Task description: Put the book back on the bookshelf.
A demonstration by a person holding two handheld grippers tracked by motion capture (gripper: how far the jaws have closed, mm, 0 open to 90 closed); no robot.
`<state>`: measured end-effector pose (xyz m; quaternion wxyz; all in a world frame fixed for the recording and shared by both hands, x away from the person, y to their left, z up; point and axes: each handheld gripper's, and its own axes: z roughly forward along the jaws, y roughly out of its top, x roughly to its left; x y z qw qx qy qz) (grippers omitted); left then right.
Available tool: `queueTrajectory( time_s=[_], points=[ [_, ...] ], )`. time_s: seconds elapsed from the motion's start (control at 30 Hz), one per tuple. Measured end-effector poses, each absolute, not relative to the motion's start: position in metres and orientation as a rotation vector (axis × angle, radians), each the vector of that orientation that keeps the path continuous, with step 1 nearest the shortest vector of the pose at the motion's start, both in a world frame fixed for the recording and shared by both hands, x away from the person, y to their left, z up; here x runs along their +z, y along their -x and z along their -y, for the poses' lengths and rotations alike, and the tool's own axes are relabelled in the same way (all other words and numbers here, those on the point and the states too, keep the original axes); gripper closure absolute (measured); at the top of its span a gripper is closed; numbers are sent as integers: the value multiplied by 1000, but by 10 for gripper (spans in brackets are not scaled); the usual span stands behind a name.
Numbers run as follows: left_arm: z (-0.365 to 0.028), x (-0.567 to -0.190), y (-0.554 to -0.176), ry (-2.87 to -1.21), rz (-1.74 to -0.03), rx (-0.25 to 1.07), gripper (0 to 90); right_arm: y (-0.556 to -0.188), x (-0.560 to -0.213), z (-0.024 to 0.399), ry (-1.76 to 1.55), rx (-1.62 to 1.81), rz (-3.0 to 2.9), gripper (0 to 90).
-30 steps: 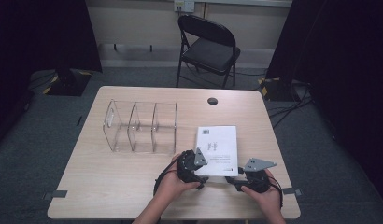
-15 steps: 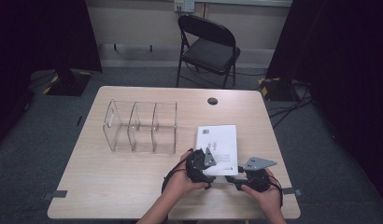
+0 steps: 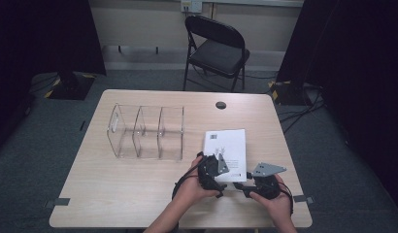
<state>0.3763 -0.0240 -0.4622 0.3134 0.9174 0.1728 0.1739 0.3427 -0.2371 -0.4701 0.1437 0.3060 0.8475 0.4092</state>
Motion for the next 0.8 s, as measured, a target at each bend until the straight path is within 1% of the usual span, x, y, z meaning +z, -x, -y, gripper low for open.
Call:
queueTrajectory(
  time_s=[0.07, 0.2, 0.37, 0.53, 0.57, 0.6, 0.7, 0.8],
  points=[
    [26, -464, -376, -2398, -481, 460, 0, -343, -470, 237, -888, 1185, -2445, 487],
    [30, -465, -374, -2420, -464, 515, 0, -343, -470, 237, -896, 1183, -2447, 487],
    [29, -465, -375, -2405, -462, 498, 0, -343, -470, 237, -896, 1181, -2451, 487],
    [31, -467, -374, -2418, -443, 529, 4, -344, -471, 237, -896, 1177, -2459, 487],
    [30, -466, -373, -2427, -427, 558, 31, -345, -472, 237, -899, 1177, -2463, 487],
    [29, -465, -373, -2439, -415, 555, 72, -344, -472, 237, -904, 1174, -2466, 487],
    [28, -466, -374, -2412, -418, 557, 78, -345, -473, 238, -903, 1184, -2469, 486],
    [27, -463, -373, -2432, -396, 544, 101, -346, -473, 239, -912, 1192, -2467, 483]
  ],
)
